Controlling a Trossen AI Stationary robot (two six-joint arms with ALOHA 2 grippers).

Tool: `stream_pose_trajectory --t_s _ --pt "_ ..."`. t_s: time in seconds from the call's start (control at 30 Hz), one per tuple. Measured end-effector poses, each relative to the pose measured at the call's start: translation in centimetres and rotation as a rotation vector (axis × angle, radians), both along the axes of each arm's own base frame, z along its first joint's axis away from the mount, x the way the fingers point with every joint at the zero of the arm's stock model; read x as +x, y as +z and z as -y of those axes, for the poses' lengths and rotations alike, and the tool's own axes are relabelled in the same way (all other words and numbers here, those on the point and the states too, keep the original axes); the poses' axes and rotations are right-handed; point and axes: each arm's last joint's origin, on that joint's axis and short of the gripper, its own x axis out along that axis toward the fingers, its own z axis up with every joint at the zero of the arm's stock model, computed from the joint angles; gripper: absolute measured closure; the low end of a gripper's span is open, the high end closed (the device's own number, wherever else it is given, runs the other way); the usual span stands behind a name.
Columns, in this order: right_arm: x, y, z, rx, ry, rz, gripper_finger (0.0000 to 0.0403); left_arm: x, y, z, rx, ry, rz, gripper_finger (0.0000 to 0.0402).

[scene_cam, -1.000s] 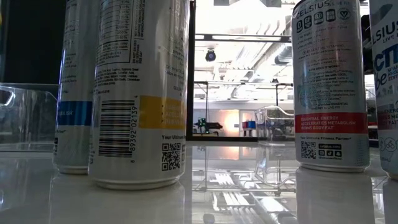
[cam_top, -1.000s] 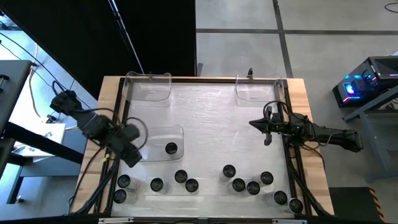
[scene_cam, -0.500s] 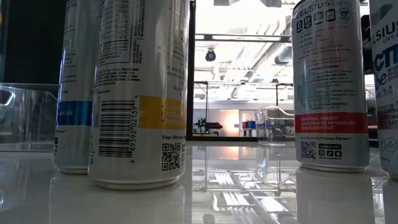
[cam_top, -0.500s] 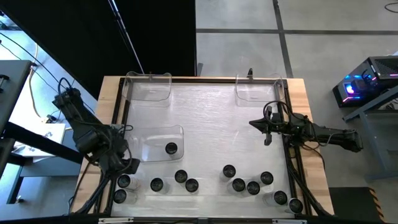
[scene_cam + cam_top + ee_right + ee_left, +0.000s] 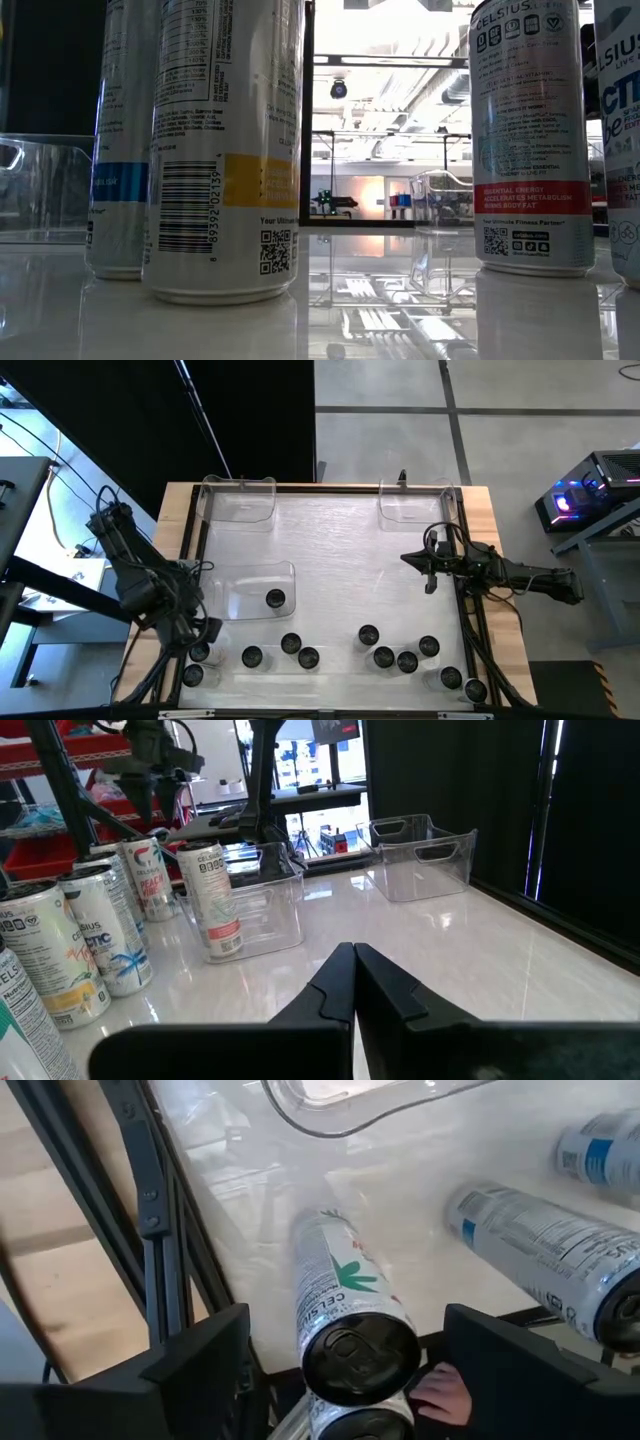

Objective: Sort soda cans
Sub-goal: Put the white-pink can into the bottom transparent bin

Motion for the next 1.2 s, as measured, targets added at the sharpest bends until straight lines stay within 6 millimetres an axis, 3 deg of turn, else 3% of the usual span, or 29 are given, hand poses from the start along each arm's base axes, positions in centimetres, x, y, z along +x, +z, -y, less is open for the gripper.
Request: stream_pose_trajectory --t_s 0.5,0.83,1.2 --pt "0.0 0.0 0.0 0.0 0.0 0.0 0.0403 -0.1 0.0 0.3 -0.009 -0.113 0.023 0.0066" --pt "0.0 0.0 0.0 0.0 0.0 0.0 0.0403 0.8 1.5 1.6 -0.151 -0.076 0.152 0.0066" --pt "0.0 0.0 0.0 0.0 0.0 0.0 0.0403 0.8 0.0 3.3 -0.123 -0.043 0.06 0.0066"
